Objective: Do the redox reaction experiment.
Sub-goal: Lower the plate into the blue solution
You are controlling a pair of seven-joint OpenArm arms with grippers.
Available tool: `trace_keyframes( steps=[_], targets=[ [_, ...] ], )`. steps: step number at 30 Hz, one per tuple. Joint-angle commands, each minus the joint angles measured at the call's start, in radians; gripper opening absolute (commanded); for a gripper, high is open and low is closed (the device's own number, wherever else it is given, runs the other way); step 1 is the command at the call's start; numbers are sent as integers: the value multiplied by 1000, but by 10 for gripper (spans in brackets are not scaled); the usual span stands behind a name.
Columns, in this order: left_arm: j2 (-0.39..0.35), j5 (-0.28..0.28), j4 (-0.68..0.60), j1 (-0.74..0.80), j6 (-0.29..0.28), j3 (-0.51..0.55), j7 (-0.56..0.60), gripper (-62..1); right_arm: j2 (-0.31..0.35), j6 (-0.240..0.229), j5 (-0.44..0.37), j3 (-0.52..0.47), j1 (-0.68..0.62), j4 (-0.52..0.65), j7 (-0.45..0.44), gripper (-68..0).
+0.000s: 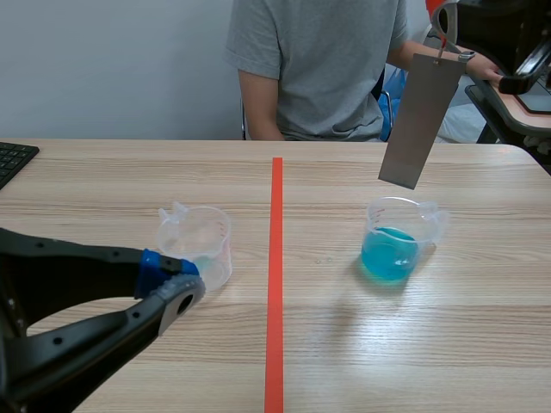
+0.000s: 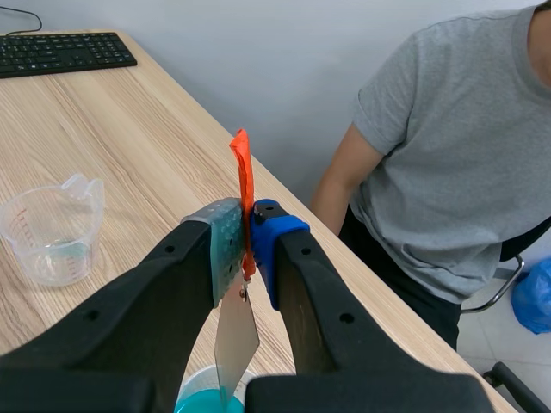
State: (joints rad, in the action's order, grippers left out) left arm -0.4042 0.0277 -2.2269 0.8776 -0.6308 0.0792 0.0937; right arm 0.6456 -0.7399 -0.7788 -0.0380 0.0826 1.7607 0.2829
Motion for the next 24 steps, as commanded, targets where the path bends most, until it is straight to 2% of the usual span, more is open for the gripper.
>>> trace_keyframes(
  steps=[1,17,24],
  targets=[
    [8,14,2,-8,-1,-5,17,-575,16,-6,-14,-14,17,6,-15,-664],
    [7,6,5,-8,0,-4,13,-575,16,-6,16,-14,-18,3,-23,-664],
    [7,6,89,-34,16,-4,16,-575,16,-6,71,-13,-39,-11,-58,-664]
  ],
)
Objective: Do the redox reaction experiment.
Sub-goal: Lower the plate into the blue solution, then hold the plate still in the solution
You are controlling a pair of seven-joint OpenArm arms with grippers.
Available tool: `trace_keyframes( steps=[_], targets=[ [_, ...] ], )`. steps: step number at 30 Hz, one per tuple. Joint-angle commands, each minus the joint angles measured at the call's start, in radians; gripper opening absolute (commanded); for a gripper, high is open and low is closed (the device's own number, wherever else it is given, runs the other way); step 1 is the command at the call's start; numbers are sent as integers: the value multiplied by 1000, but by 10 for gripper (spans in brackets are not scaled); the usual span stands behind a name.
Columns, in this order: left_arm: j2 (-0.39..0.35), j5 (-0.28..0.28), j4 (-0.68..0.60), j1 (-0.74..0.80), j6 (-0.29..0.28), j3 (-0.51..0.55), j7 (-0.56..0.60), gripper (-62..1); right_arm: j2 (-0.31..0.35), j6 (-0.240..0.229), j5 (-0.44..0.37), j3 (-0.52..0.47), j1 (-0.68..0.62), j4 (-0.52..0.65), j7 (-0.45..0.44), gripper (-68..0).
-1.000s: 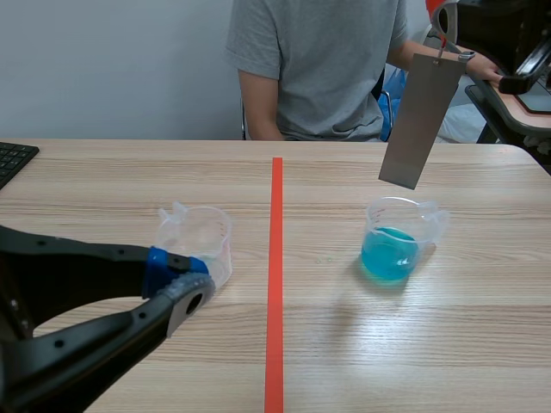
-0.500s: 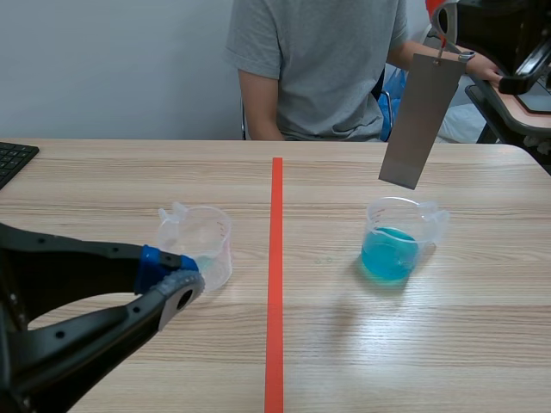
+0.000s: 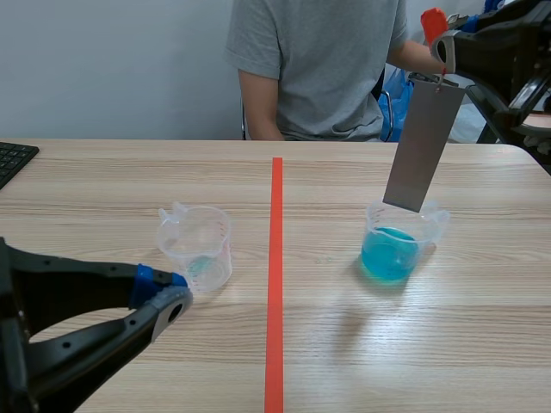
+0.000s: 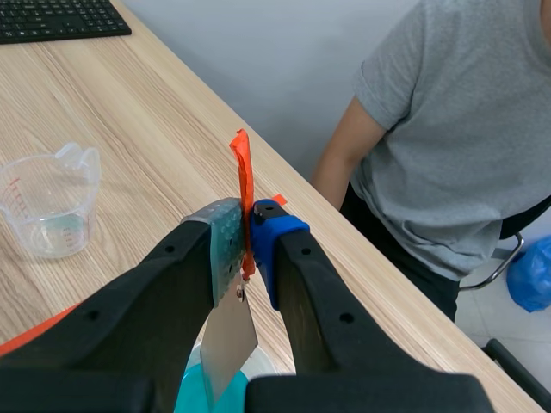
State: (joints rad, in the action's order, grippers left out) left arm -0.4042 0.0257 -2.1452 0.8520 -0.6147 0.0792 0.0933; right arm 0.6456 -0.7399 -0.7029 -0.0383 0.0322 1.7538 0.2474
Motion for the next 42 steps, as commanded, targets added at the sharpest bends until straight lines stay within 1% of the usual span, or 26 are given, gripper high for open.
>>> trace_keyframes(
  steps=[1,6,10,14,19,22,29,34,38,42],
  targets=[
    [7,8,24,-19,0,-4,18,-575,16,-6,-1,-13,11,-10,-26,-664],
    [7,8,101,-71,2,-4,30,-575,16,-6,19,-13,11,-59,-57,-664],
    [7,8,144,-97,2,-4,48,-575,13,-6,20,-13,12,-98,-82,-664],
    [8,8,170,-108,2,-4,48,-575,10,-6,29,-8,12,-121,-104,-664],
    [8,8,177,-108,2,-4,48,-575,7,-6,55,23,12,-141,-140,-664],
    [8,8,177,-108,2,-4,48,-575,-7,-6,100,32,12,-148,-156,-664],
    [7,8,177,-107,2,-4,48,-575,-45,-6,130,34,12,-195,-174,-664],
    [7,8,177,-107,2,-4,48,-575,-60,-6,165,60,12,-257,-220,-664],
    [7,8,177,-107,2,-4,48,-575,-73,-6,227,85,13,-302,-269,-664],
    [7,8,177,-107,2,-4,48,-575,-73,-6,276,113,15,-351,-318,-664]
  ],
)
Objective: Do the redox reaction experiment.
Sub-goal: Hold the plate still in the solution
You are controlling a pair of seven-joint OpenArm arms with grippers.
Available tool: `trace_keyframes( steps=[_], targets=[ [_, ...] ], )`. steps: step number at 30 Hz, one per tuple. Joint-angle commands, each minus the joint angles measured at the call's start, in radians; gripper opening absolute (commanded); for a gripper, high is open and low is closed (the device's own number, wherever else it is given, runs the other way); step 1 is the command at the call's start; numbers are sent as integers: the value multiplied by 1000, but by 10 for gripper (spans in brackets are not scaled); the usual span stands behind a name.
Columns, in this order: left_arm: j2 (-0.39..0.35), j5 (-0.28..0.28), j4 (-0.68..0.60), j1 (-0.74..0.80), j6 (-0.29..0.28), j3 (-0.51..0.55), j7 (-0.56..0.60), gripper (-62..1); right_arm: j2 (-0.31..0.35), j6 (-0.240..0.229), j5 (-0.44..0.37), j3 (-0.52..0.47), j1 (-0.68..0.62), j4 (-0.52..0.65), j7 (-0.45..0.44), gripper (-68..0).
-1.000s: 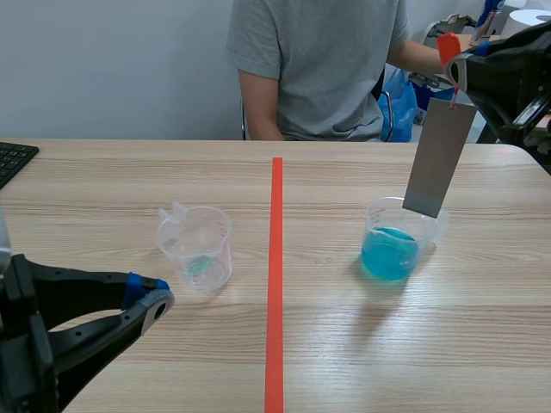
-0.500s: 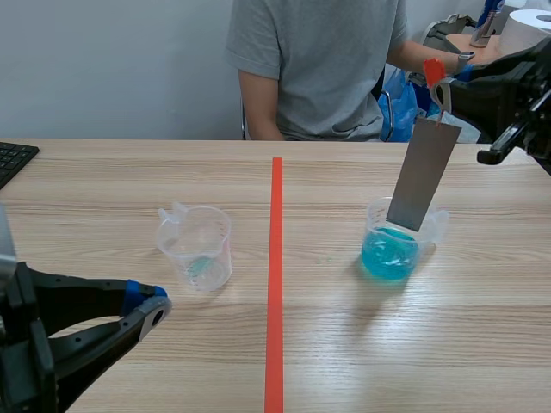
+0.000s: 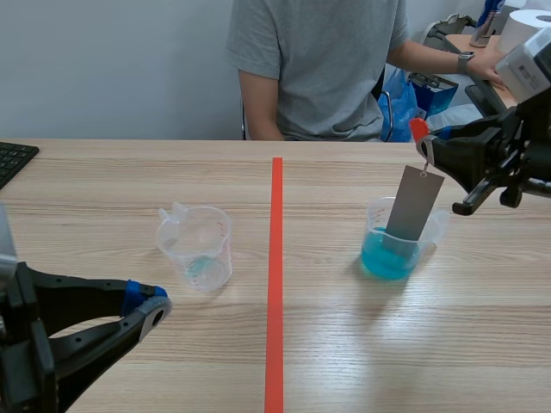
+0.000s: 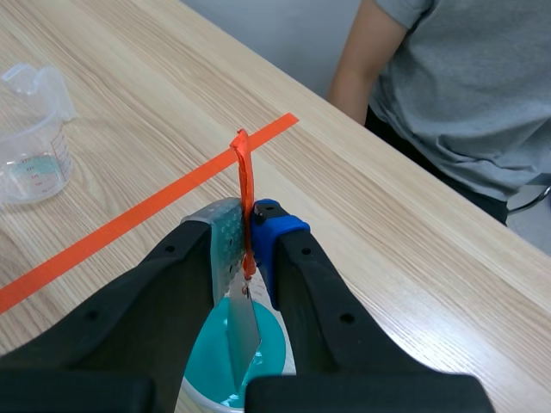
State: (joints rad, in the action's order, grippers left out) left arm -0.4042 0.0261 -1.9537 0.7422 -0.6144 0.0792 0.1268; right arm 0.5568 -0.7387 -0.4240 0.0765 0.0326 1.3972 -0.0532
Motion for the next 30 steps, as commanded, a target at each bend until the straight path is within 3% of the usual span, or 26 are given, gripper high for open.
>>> trace_keyframes(
  steps=[1,7,30],
  targets=[
    [7,8,-15,3,1,-4,14,-575,16,-7,8,2,15,-5,-30,-664],
    [7,8,-15,3,1,-4,14,-575,16,-7,40,4,14,-47,-69,-664],
    [7,8,-15,3,1,-4,11,-575,16,-7,39,4,14,-51,-77,-664]
  ],
)
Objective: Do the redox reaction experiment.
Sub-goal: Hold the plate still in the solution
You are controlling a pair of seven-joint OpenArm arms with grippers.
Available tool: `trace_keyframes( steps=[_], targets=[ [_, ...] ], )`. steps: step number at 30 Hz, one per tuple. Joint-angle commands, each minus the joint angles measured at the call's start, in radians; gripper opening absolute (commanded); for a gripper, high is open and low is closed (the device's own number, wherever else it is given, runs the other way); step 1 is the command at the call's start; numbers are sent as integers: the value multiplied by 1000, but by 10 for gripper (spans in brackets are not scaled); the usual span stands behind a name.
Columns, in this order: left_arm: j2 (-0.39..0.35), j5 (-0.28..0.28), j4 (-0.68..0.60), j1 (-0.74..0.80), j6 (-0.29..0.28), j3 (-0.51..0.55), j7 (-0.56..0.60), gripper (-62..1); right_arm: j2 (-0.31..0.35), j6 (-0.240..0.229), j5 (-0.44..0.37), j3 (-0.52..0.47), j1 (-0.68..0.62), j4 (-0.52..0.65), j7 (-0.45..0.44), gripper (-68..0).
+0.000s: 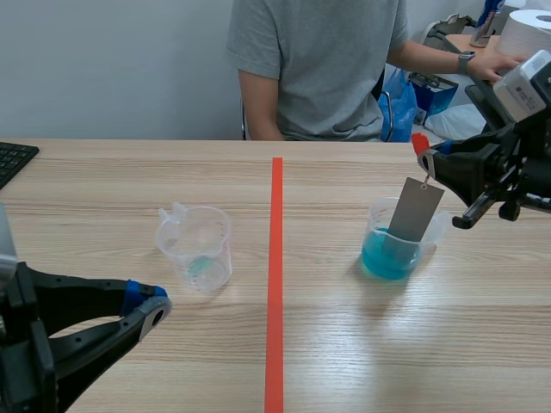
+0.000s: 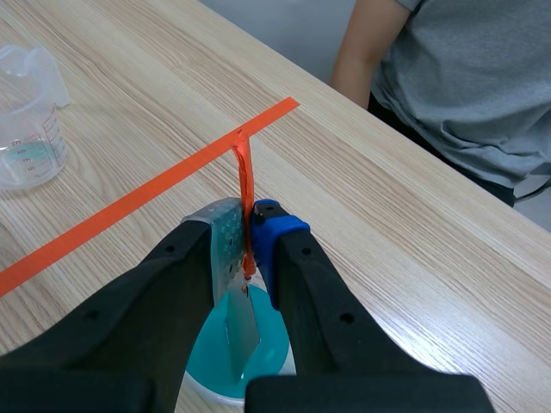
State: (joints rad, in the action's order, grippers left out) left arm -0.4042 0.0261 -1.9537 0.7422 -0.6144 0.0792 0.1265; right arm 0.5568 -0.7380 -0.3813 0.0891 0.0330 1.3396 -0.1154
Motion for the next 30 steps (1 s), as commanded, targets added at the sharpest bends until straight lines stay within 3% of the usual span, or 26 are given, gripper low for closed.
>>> trace_keyframes(
  steps=[1,23,30],
  targets=[
    [7,8,-15,3,1,-4,11,-575,16,-8,-3,-9,14,6,-15,-664],
    [7,8,-15,3,1,-4,11,-575,19,-8,-9,-10,14,8,-15,-664],
    [7,8,-15,3,1,-4,11,-575,22,-8,-11,-12,14,58,-5,-664]
  ],
)
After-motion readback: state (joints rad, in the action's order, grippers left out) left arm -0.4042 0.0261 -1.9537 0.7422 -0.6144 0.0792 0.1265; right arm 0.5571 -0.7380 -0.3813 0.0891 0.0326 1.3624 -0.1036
